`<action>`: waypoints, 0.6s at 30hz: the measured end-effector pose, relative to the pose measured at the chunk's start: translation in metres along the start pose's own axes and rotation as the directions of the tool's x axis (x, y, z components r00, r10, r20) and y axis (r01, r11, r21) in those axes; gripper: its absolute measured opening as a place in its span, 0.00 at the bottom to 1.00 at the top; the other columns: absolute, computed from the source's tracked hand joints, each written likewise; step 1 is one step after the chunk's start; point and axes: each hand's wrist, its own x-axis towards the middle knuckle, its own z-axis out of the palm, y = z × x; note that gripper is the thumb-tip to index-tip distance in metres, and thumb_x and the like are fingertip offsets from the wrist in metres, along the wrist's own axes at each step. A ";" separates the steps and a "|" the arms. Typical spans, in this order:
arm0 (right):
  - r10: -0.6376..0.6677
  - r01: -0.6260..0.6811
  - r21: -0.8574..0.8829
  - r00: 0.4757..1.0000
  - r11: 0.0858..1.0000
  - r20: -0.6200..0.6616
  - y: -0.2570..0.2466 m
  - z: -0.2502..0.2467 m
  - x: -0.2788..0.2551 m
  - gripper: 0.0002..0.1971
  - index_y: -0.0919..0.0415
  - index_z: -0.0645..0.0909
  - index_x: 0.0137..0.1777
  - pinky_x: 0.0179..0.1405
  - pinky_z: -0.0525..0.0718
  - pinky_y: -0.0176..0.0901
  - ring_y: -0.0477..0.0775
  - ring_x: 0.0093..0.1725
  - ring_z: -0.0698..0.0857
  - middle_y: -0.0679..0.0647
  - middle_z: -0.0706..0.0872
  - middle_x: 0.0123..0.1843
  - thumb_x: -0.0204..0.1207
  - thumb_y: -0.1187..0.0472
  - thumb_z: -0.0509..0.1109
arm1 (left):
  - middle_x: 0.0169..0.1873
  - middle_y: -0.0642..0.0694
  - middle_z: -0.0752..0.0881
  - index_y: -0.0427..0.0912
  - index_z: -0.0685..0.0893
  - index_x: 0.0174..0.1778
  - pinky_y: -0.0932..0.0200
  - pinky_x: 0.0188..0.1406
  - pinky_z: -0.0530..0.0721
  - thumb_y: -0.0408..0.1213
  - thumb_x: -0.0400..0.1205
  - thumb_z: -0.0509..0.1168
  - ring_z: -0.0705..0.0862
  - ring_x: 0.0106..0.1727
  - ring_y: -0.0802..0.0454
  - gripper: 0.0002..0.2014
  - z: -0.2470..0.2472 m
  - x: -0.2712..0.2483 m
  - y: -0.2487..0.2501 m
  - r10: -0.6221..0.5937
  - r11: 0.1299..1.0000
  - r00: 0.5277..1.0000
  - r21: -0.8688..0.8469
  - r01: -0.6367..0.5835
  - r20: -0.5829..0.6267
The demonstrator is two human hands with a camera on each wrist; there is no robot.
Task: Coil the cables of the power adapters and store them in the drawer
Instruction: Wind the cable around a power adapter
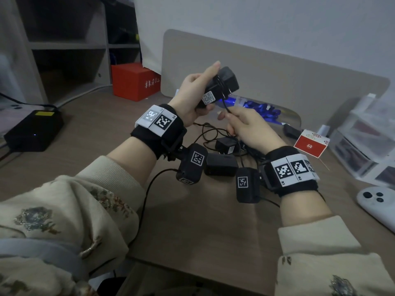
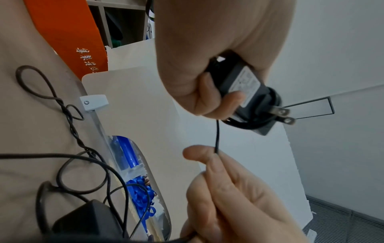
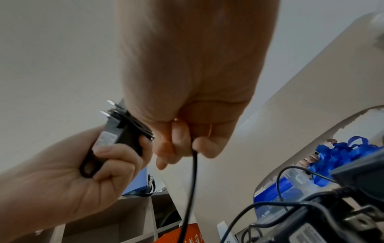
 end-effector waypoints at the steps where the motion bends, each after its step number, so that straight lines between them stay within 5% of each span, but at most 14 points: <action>1: -0.003 0.003 -0.009 1.000 1.000 0.013 -0.001 0.000 0.000 0.12 0.50 0.80 0.51 0.31 0.72 0.35 0.38 0.26 0.72 0.45 0.76 0.28 0.88 0.60 0.55 | 0.29 0.48 0.82 0.37 0.78 0.58 0.65 0.16 0.66 0.56 0.84 0.65 0.73 0.22 0.53 0.23 -0.001 0.002 -0.001 0.000 1.000 0.999 -0.012 -0.001 -0.052; 4: -0.004 0.007 -0.037 0.998 0.999 0.066 -0.006 -0.001 -0.001 0.11 0.47 0.81 0.52 0.33 0.72 0.39 0.39 0.27 0.72 0.45 0.74 0.28 0.88 0.58 0.57 | 0.38 0.42 0.83 0.31 0.75 0.66 0.66 0.15 0.69 0.56 0.81 0.69 0.75 0.21 0.53 0.31 -0.002 0.004 -0.004 -0.006 1.000 0.981 -0.024 0.001 -0.193; 7: -0.002 0.009 -0.087 0.997 0.996 0.082 -0.010 -0.003 -0.002 0.12 0.50 0.84 0.57 0.34 0.72 0.39 0.39 0.28 0.74 0.43 0.75 0.28 0.88 0.57 0.58 | 0.47 0.40 0.82 0.39 0.69 0.69 0.67 0.16 0.71 0.56 0.80 0.70 0.76 0.20 0.55 0.31 -0.002 0.006 -0.006 0.015 1.000 0.957 0.028 -0.007 -0.289; 11: -0.021 0.028 -0.155 0.999 0.987 0.049 -0.012 -0.005 -0.001 0.12 0.53 0.86 0.61 0.36 0.69 0.33 0.27 0.31 0.77 0.30 0.80 0.25 0.86 0.56 0.61 | 0.43 0.46 0.82 0.46 0.68 0.65 0.63 0.21 0.73 0.56 0.80 0.69 0.76 0.25 0.52 0.26 -0.003 0.006 -0.012 0.064 0.982 0.952 0.189 -0.007 -0.300; 14: -0.013 0.009 -0.215 1.000 0.976 -0.018 -0.009 -0.006 0.000 0.12 0.49 0.86 0.60 0.45 0.76 0.43 0.38 0.41 0.80 0.38 0.85 0.40 0.86 0.54 0.61 | 0.42 0.46 0.82 0.46 0.69 0.65 0.63 0.19 0.73 0.54 0.80 0.69 0.75 0.26 0.52 0.25 -0.005 0.006 -0.017 0.118 0.961 0.948 0.275 -0.034 -0.296; 18: 0.009 -0.031 -0.274 0.997 0.961 -0.081 -0.006 -0.009 -0.001 0.11 0.47 0.86 0.53 0.31 0.68 0.43 0.44 0.29 0.72 0.47 0.83 0.36 0.86 0.54 0.61 | 0.42 0.44 0.83 0.46 0.70 0.62 0.62 0.20 0.72 0.55 0.80 0.70 0.75 0.26 0.50 0.23 -0.007 0.008 -0.017 0.097 0.964 0.949 0.266 -0.014 -0.299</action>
